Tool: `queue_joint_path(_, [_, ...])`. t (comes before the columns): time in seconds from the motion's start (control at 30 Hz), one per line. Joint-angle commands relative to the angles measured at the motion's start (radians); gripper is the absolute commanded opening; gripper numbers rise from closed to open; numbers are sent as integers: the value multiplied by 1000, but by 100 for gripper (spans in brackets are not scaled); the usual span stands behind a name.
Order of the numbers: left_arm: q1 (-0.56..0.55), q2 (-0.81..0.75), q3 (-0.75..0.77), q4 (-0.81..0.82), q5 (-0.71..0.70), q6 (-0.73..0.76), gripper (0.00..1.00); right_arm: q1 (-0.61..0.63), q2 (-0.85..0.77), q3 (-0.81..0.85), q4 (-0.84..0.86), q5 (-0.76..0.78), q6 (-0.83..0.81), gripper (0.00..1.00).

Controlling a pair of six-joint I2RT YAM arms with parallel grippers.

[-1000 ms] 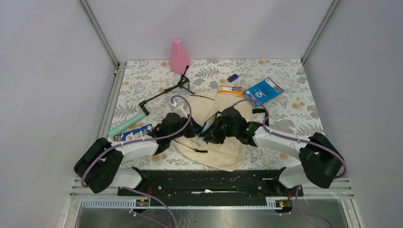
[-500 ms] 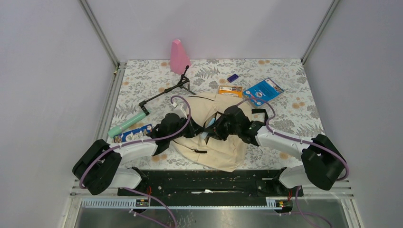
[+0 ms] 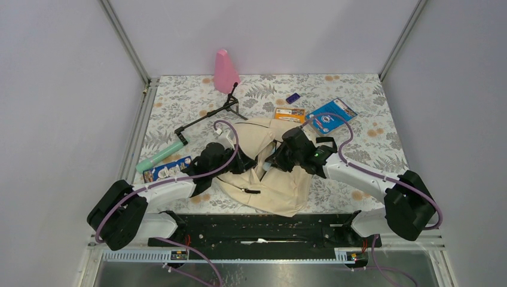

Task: Pack the student bag
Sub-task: Place the stationery in the student bag.

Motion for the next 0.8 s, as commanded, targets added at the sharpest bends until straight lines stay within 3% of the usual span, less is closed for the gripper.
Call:
queue_joint_path(0.0, [-4, -35, 6, 46, 28, 18, 0, -7, -7, 50, -51, 94, -60, 18])
queue_joint_path(0.1, [-4, -43, 7, 39, 34, 23, 0, -7, -9, 52, -57, 98, -75, 39])
queue_joint_path(0.27, [-4, -50, 13, 20, 44, 38, 0, -6, -27, 63, -83, 112, -123, 57])
queue_joint_path(0.5, [-4, -62, 27, -21, 70, 36, 0, -5, -101, 69, -85, 106, -200, 59])
queue_joint_path(0.77, [-2, -85, 99, -236, 80, 88, 0, -11, -170, 90, -123, 47, -397, 62])
